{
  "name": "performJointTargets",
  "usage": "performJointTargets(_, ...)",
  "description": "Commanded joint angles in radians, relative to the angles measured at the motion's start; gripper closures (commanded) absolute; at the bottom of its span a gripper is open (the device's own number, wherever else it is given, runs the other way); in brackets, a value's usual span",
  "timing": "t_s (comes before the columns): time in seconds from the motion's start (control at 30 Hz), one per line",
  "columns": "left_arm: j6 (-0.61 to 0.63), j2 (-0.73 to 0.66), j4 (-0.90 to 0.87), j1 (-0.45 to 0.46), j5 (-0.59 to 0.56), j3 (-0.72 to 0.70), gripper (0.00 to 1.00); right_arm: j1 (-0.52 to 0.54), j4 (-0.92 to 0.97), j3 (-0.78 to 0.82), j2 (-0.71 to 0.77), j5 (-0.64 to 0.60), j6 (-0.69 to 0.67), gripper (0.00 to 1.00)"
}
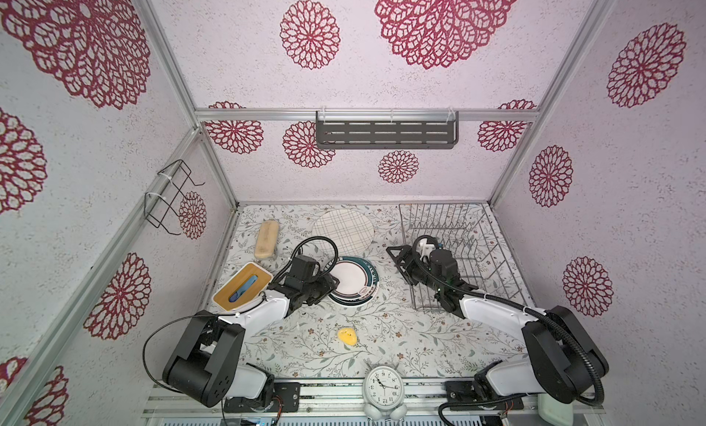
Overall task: Unload the plates from the dish rack
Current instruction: Place the plate among the plates, then reset both arms
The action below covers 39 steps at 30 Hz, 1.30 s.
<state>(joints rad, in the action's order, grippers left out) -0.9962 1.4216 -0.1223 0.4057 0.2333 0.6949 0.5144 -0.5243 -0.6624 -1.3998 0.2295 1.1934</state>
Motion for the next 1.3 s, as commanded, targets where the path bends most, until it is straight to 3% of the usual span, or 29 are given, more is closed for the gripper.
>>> performJointTargets(0.0,0.100,-0.010,-0.192,0.000,-0.073,0.054,0.40,0.004,0.062,-0.067,0.042,-0.004,-0.086,0.09)
performJointTargets(0.13,0.084,-0.024,-0.198,0.001,-0.090,0.037,0.34,0.003,0.159,-0.111,0.052,-0.007,-0.147,0.09)
performJointTargets(0.4,0.076,-0.088,-0.273,0.022,-0.195,0.060,0.02,0.003,0.262,-0.157,0.027,0.024,-0.222,0.08)
performJointTargets(0.63,0.126,-0.245,-0.405,0.039,-0.312,0.117,0.03,0.002,0.360,-0.189,0.056,0.019,-0.320,0.06)
performJointTargets(0.97,0.394,-0.421,-0.417,0.039,-0.559,0.169,0.03,-0.030,0.462,-0.190,0.158,-0.069,-0.511,0.01)
performJointTargets(1.1,0.505,-0.436,-0.358,0.037,-0.636,0.150,0.03,-0.112,0.470,-0.156,0.193,-0.034,-0.582,0.01)
performJointTargets(1.27,0.602,-0.449,-0.226,0.031,-0.760,0.088,0.03,-0.298,0.430,-0.100,0.210,0.071,-0.593,0.01)
